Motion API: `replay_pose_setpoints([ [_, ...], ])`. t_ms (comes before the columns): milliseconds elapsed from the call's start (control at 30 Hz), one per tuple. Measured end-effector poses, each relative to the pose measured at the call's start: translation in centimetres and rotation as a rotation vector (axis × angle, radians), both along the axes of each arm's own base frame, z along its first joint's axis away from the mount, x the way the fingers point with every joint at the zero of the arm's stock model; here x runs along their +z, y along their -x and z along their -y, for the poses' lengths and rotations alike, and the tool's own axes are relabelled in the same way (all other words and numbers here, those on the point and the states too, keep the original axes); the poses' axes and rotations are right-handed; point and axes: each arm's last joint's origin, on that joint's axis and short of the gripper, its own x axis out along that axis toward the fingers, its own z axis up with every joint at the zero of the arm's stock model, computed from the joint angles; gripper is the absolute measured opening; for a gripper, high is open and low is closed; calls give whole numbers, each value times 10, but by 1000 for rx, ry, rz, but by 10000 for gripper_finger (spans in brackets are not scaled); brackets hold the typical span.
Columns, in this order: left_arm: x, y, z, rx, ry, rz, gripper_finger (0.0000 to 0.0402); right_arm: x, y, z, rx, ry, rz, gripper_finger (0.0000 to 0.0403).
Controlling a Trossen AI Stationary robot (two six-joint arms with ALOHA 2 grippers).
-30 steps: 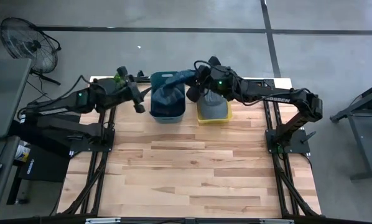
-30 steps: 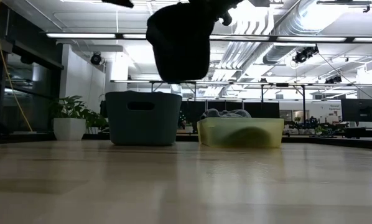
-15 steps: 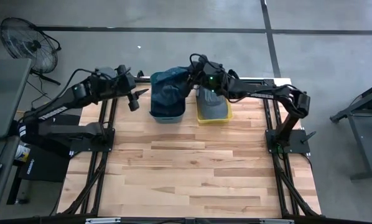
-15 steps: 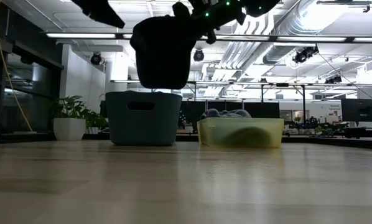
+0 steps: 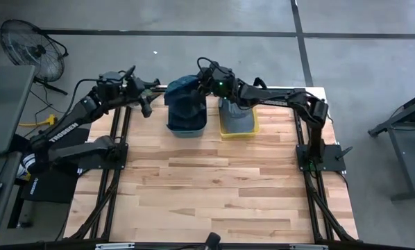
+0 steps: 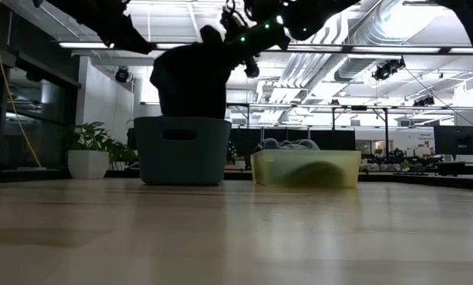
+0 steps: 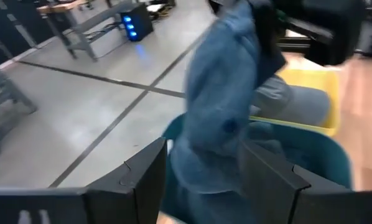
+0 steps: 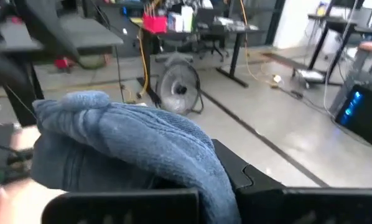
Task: Pick & Place hat
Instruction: Put the blue cap into the blue bin
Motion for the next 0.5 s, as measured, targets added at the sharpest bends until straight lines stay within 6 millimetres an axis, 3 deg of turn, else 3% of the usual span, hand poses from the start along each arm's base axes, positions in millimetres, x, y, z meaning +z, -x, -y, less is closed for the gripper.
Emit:
replay_pose_setpoints([
  [500,3,20,-16,55,7,53,191,-56,-14,18,-19,-201,-65,0],
])
